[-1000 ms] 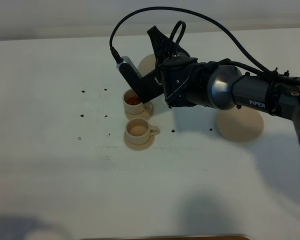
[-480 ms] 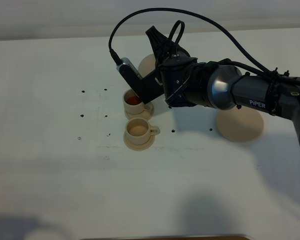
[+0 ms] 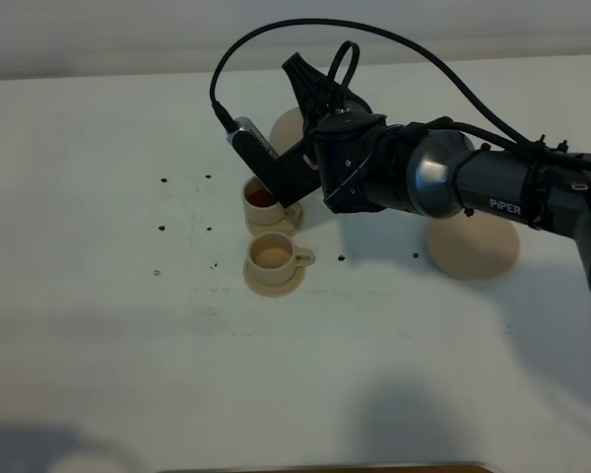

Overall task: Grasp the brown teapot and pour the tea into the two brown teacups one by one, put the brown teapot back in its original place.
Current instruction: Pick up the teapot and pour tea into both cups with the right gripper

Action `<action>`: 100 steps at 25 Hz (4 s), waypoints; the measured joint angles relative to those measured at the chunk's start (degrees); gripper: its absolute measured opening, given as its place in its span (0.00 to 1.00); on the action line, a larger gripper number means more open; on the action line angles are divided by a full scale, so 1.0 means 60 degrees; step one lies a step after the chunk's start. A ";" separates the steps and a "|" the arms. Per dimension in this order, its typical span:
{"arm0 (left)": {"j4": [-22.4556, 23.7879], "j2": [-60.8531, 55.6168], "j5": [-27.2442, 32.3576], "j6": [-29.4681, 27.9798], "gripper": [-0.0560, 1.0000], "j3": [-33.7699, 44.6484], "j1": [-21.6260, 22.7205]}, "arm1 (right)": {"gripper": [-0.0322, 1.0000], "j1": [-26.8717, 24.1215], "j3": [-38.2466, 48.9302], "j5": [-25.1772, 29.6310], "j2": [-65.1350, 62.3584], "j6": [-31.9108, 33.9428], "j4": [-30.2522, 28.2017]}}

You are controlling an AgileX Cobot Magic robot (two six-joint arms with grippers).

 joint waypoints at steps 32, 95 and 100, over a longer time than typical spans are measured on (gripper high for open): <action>0.0000 0.0000 0.0000 0.0000 0.50 0.0000 0.0000 | 0.12 0.0041 -0.0135 -0.0083 0.0003 -0.0015 -0.0415; 0.0000 0.0000 0.0000 0.0000 0.50 0.0000 0.0000 | 0.12 0.0109 -0.0135 -0.0089 0.0003 0.1259 -0.0148; 0.0000 0.0000 0.0000 0.0000 0.50 0.0000 0.0000 | 0.12 0.0101 -0.0135 -0.0009 0.0003 0.1624 0.0210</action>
